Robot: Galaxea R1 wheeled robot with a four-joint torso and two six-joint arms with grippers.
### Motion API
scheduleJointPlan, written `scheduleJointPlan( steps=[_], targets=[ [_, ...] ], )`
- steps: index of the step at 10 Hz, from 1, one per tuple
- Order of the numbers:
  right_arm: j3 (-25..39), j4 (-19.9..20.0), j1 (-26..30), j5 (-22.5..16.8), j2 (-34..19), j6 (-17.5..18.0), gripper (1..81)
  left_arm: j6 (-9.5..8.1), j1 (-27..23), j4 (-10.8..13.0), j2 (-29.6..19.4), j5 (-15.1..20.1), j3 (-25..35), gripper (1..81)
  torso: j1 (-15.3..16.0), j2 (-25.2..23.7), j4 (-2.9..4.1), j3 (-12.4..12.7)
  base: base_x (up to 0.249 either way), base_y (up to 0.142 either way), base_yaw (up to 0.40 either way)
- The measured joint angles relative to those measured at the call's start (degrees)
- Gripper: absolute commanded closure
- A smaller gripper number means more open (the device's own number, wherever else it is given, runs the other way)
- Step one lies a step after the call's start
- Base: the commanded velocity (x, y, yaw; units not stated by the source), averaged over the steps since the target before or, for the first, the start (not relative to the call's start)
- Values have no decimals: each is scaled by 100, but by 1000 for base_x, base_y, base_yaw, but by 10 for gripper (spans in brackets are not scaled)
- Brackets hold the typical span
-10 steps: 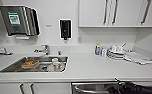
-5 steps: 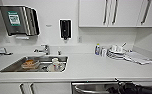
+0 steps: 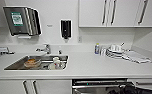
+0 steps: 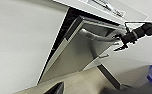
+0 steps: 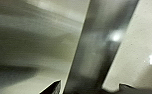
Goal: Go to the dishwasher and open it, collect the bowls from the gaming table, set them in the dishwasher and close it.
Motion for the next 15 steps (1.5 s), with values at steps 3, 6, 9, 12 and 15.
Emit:
scheduleJointPlan(
  steps=[3, 6, 9, 12, 15],
  targets=[
    [-52, 22, -190, 294, -48, 45, 10, 0, -5, 0, 23, -2, -9, 10, 0, 2, 0, 0, -66, 0, 0],
    [-102, 85, -369, 642, -100, 174, 10, 0, -2, 0, 23, 6, -11, 10, -2, 0, 0, 0, -67, 0, 0],
    [-139, 195, -577, 822, -144, 213, 10, 0, 0, 0, 52, 16, -17, 10, -4, -2, 0, 2, 0, 0, 0],
    [-193, 247, -634, 1091, -168, 202, 10, 0, -2, 0, 80, 17, -26, 10, -4, -2, 0, 2, 0, 0, 0],
    [-306, 282, -678, 1410, -177, 185, 10, 0, 0, 2, 94, 22, -41, 10, -6, -2, 0, 5, 0, 0, 0]
  ],
)
